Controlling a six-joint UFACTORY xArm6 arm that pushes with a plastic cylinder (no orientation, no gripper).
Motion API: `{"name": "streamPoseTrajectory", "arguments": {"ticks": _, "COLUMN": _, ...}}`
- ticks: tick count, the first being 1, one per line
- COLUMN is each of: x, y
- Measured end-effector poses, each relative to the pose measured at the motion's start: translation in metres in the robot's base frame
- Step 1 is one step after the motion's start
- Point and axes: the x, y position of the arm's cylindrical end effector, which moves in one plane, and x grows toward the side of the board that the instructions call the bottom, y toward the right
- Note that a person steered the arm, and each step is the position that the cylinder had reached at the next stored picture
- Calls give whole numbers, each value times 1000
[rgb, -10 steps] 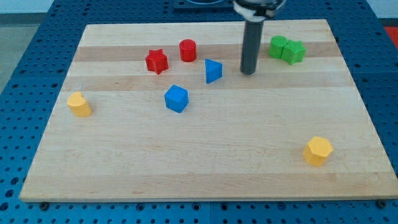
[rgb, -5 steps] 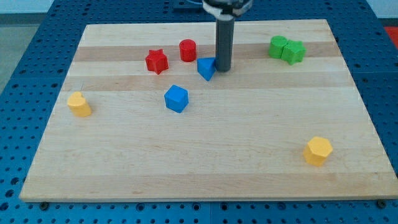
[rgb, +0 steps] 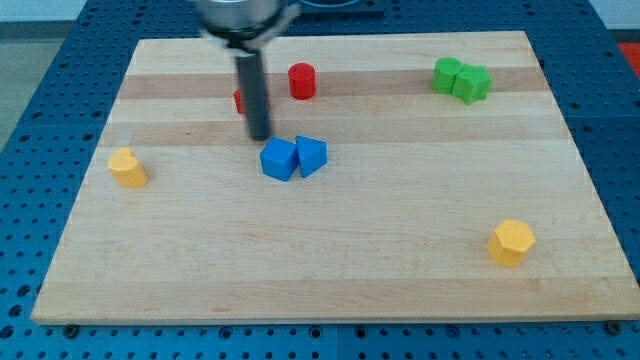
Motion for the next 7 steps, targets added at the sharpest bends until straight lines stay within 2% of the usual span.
{"name": "streamPoseTrajectory", "arguments": {"ticks": 1, "x": 0, "y": -103}}
{"name": "streamPoseTrajectory", "arguments": {"ticks": 2, "x": 28, "y": -138}}
{"name": "streamPoseTrajectory", "arguments": {"ticks": 3, "x": 55, "y": -121}}
{"name": "streamPoseTrajectory", "arguments": {"ticks": 4, "x": 73, "y": -47}}
{"name": "streamPoseTrajectory", "arguments": {"ticks": 5, "x": 97, "y": -34}}
{"name": "streamPoseTrajectory", "arguments": {"ticks": 6, "x": 95, "y": -93}}
{"name": "streamPoseTrajectory", "arguments": {"ticks": 7, "x": 120, "y": -120}}
